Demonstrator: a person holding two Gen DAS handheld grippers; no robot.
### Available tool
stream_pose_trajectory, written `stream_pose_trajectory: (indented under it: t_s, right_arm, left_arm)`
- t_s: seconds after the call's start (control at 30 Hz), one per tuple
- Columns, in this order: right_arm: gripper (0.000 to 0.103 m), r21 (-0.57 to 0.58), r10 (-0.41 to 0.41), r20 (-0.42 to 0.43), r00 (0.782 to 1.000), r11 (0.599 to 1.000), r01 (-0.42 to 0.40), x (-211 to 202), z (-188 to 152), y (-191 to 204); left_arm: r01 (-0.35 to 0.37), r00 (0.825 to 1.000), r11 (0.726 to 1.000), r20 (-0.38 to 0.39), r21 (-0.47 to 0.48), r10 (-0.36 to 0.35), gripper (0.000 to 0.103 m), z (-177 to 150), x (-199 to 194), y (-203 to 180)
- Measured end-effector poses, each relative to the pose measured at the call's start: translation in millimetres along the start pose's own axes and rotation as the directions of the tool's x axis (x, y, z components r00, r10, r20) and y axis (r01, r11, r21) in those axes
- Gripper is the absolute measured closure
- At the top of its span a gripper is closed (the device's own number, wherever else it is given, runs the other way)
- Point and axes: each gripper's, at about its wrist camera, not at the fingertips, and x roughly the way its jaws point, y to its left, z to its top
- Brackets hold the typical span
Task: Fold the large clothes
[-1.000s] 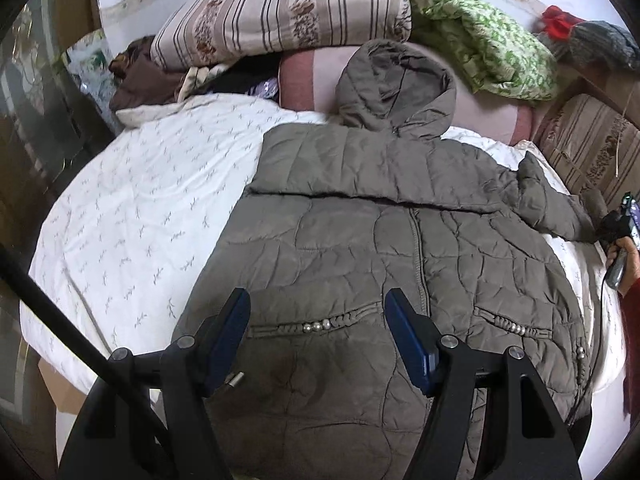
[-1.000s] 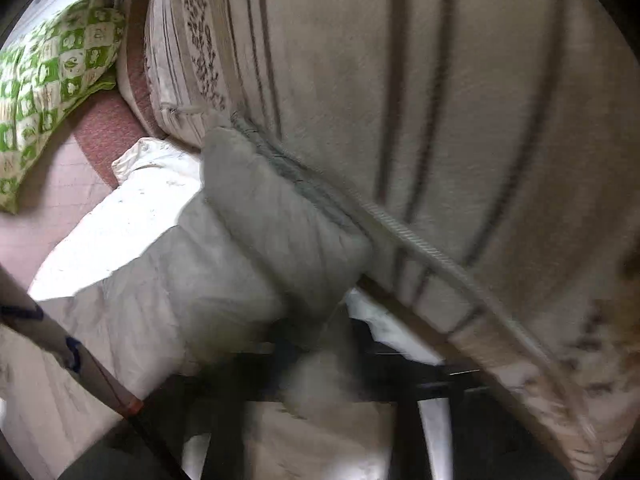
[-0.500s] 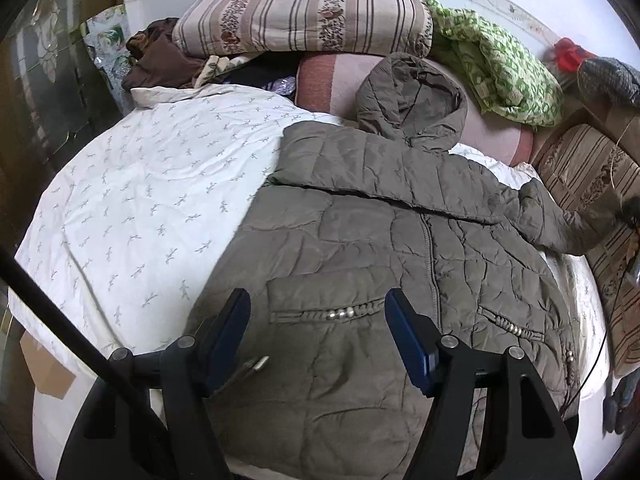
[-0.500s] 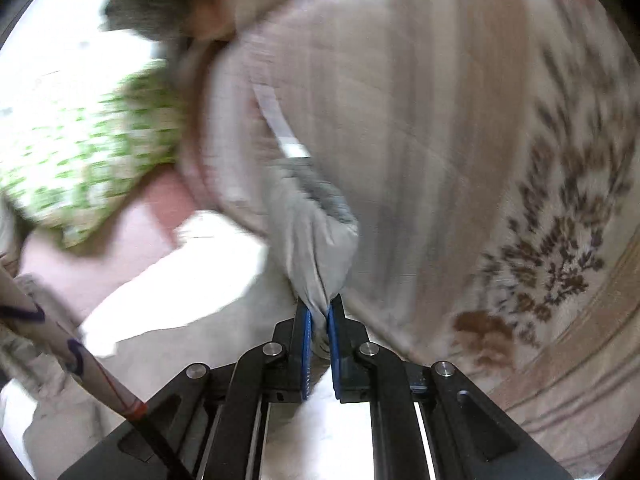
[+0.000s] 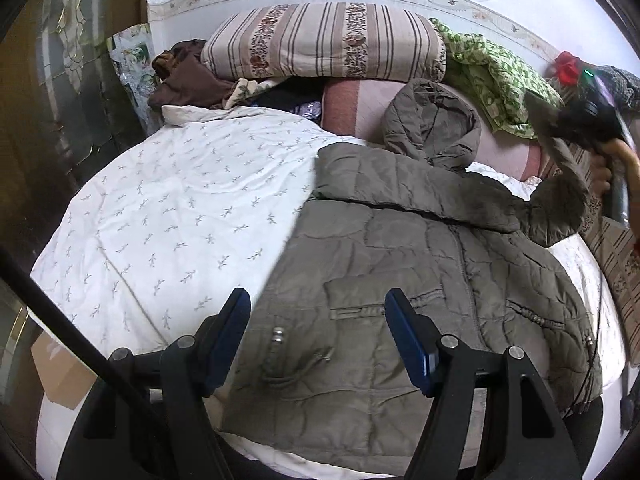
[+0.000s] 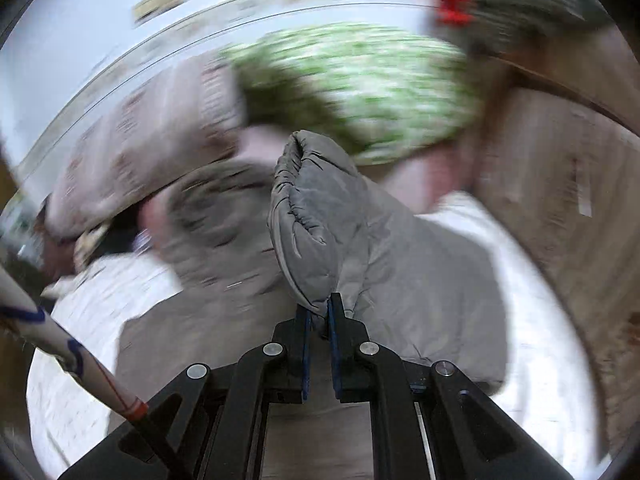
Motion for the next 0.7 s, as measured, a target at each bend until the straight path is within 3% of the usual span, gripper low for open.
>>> stream_pose_trajectory:
  t_s: [0.27, 0.4, 0.7]
  right_arm:
    - [0.095, -0.195, 0.164, -0.152, 0.975, 0.962, -0.192, 67, -57, 161]
    - [0.095, -0.256, 0.162, -0.237, 0.958, 0.941, -0.223, 110, -93, 213]
    - [0.095, -0.398, 0.075, -0.329, 0.941, 0.893, -0.210, 176, -138, 269]
  left_arm:
    - [-0.008, 1.000, 0.998, -0.001, -0.056, 0.008, 0.034, -4, 11, 36]
    - [-0.009, 1.000, 0.996, -0.020, -0.087, 0.008, 0.034, -7, 23, 55]
    - [-0.002, 0.998, 0.989, -0.070, -0.145, -0.008, 0.034, -12, 49, 74]
